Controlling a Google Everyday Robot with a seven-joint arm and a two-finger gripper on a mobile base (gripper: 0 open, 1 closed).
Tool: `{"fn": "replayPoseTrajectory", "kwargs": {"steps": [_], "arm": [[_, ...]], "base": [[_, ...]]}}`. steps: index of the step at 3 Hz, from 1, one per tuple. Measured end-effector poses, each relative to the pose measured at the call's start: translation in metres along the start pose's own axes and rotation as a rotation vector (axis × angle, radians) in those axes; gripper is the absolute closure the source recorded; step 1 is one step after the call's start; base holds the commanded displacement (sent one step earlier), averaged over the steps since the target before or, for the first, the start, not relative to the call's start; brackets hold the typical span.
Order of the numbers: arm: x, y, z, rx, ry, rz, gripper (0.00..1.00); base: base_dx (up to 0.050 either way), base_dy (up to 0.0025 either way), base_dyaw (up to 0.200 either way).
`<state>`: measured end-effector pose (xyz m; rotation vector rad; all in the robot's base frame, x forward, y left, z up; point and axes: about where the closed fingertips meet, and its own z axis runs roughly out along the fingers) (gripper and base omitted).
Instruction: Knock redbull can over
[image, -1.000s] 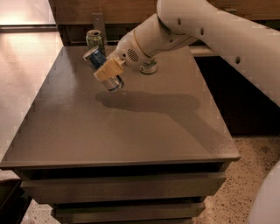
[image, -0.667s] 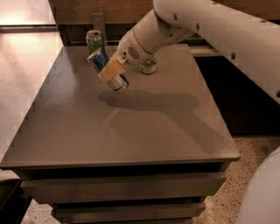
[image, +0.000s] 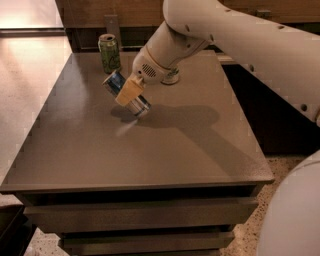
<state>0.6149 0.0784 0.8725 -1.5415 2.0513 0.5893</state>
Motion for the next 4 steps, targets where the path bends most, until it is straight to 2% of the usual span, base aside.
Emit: {"fn": "replayPoseTrajectory", "kwargs": {"steps": [2, 4], "arm": [[0.027, 0.018, 0.047, -0.074, 0.136, 0.028, 1.0], [0.025, 0.022, 0.049, -0.09, 0.146, 0.028, 1.0]], "base": [[0.0, 0.0, 0.0], [0.0, 0.0, 0.0]]}}
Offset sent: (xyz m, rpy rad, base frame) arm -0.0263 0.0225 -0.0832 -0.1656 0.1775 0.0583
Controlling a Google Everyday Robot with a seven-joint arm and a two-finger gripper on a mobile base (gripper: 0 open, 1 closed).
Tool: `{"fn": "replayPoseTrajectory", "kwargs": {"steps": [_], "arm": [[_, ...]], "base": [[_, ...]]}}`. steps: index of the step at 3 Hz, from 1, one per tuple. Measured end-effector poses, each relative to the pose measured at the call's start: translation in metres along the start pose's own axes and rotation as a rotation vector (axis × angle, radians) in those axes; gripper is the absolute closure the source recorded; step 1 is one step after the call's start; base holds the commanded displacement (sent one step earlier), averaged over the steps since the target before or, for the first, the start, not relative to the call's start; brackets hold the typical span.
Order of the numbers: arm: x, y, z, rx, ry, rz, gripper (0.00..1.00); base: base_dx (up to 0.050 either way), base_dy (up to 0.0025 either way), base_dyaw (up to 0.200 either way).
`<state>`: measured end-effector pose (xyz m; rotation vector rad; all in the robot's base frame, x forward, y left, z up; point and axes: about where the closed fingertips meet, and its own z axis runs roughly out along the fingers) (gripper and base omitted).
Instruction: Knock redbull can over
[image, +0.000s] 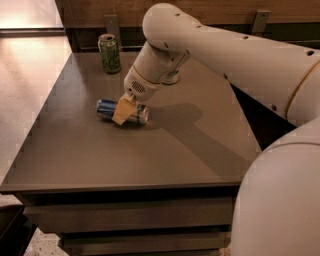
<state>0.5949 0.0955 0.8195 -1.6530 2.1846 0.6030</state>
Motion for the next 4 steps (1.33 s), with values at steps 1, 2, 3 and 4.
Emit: {"fn": "replayPoseTrajectory", "kwargs": {"steps": [1, 2, 3, 4], "arm": [[-0.0003, 0.0008, 0.0013, -0.002, 0.001, -0.001, 0.82], [-0.0006, 0.0017, 0.0026, -0.005, 0.003, -0.003, 0.59], [-0.0008, 0.0019, 0.0025, -0.005, 0.003, -0.003, 0.35], [-0.001, 0.0019, 0.0023, -0.005, 0.003, -0.003, 0.13]], "base": [[0.0, 0.0, 0.0], [0.0, 0.0, 0.0], [0.0, 0.0, 0.0], [0.0, 0.0, 0.0]]}}
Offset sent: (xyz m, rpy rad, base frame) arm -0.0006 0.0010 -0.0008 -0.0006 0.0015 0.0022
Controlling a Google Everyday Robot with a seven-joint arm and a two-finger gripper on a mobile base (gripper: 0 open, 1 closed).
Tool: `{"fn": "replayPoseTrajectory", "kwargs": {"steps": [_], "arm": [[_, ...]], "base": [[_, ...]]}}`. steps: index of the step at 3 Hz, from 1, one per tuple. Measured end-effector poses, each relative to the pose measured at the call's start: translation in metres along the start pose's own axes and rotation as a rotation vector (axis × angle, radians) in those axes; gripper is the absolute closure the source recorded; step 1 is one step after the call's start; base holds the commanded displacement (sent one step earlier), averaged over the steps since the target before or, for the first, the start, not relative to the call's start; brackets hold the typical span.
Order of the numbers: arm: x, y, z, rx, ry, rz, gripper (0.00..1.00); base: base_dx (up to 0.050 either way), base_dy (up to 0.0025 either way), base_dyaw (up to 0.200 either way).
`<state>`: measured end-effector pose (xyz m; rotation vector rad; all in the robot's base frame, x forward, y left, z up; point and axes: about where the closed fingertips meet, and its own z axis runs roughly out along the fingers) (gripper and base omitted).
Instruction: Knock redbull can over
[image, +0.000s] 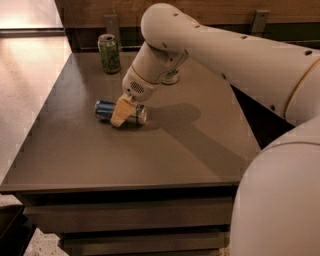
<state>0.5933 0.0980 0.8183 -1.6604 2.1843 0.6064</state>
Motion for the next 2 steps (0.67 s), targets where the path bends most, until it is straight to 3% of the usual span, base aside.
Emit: {"fn": "replayPoseTrajectory", "kwargs": {"steps": [1, 2], "arm": [[-0.0005, 0.0002, -0.0006, 0.0, 0.0, 0.0, 0.0], [-0.0005, 0.0002, -0.0005, 0.0, 0.0, 0.0, 0.0]], "base": [[0.0, 0.0, 0.0], [0.0, 0.0, 0.0]]}}
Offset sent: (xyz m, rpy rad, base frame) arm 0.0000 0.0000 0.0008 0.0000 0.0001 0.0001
